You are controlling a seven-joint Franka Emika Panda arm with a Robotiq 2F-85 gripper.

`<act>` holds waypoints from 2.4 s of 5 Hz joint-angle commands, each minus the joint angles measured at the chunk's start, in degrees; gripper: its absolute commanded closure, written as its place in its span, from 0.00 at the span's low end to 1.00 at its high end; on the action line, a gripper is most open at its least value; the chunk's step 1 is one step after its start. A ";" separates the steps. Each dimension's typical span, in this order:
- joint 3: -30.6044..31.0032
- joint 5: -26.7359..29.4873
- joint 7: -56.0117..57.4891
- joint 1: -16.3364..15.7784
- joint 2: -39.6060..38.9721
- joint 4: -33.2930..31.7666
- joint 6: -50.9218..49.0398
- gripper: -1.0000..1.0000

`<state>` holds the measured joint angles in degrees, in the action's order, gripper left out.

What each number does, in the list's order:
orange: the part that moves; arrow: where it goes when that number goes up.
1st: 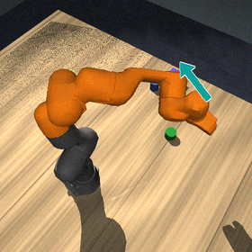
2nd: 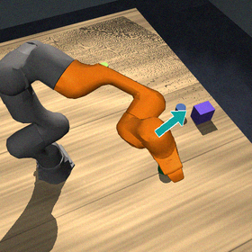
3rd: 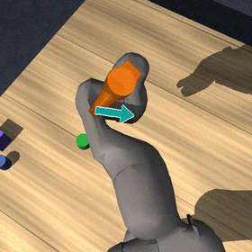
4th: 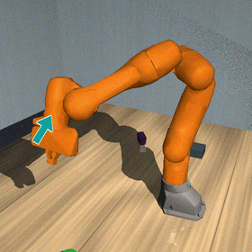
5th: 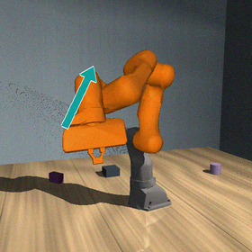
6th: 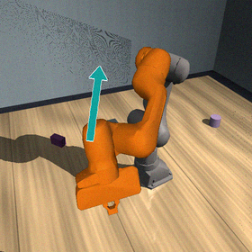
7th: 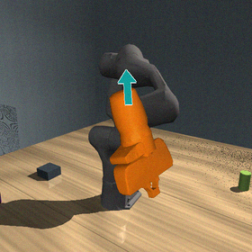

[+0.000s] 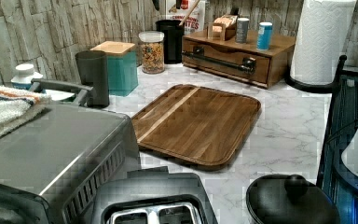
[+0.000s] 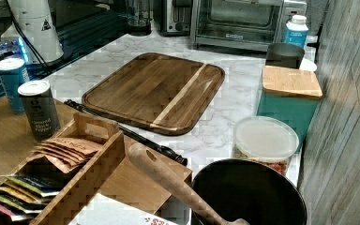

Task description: Open the drawer.

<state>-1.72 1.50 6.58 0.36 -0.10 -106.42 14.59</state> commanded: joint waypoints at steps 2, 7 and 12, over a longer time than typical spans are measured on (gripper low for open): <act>-0.76 -3.48 8.76 0.74 2.32 -7.32 7.31 0.00; -12.18 -0.85 35.46 6.44 -5.93 -6.63 21.02 0.00; -10.66 -5.19 43.46 10.61 -11.97 -5.61 28.81 0.00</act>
<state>-12.46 -2.27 44.99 11.71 -11.98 -115.49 44.34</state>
